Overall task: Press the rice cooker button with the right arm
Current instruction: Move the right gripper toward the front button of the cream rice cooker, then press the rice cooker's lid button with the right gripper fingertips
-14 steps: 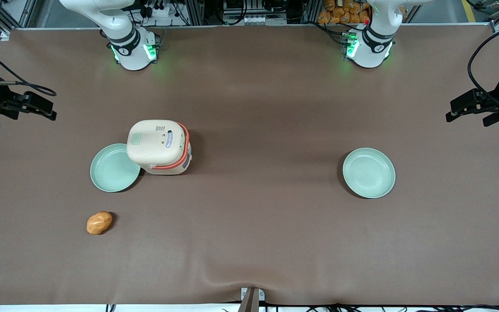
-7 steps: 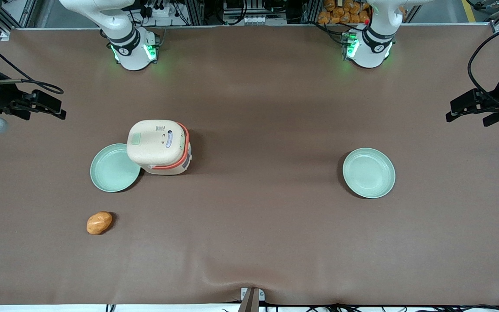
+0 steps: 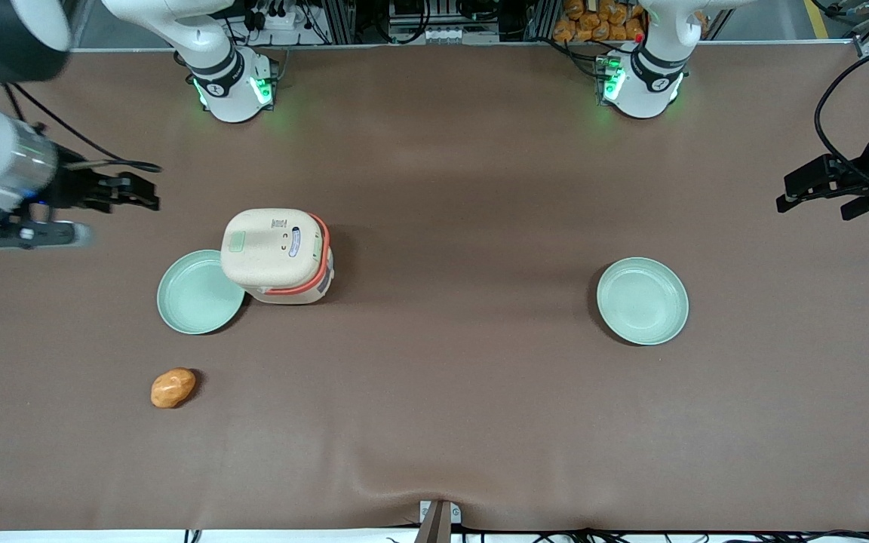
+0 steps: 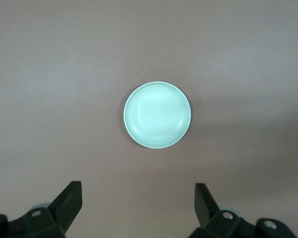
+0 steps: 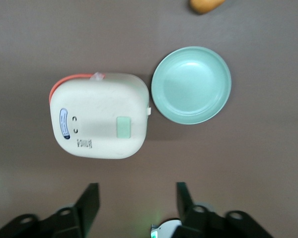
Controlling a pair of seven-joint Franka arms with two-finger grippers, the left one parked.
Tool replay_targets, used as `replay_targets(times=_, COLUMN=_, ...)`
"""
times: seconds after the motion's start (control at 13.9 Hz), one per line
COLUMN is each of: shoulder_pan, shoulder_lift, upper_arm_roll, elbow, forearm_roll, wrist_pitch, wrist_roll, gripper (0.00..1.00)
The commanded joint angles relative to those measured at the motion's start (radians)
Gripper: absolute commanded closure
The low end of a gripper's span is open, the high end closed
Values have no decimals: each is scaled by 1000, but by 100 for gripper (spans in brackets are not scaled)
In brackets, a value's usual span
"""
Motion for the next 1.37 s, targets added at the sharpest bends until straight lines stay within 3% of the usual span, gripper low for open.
replay_targets(times=0.0, shoulder_pan=38, shoulder_lift=10, upper_arm_roll=-5, elbow=-34, forearm_roll=8, wrist_pitch=21, wrist_roll=12, gripper=76)
replay_targets(times=0.58, shoulder_pan=93, shoulder_lift=33, upper_arm_roll=-5, elbow=-280, forearm_roll=8, wrist_pitch=330, wrist_roll=3, gripper=79)
replay_targets(times=1.3, shoulder_pan=101, shoulder_lift=95, upper_arm_roll=-3, elbow=-341, forearm_roll=8, wrist_pitch=372, wrist_roll=1, gripper=100)
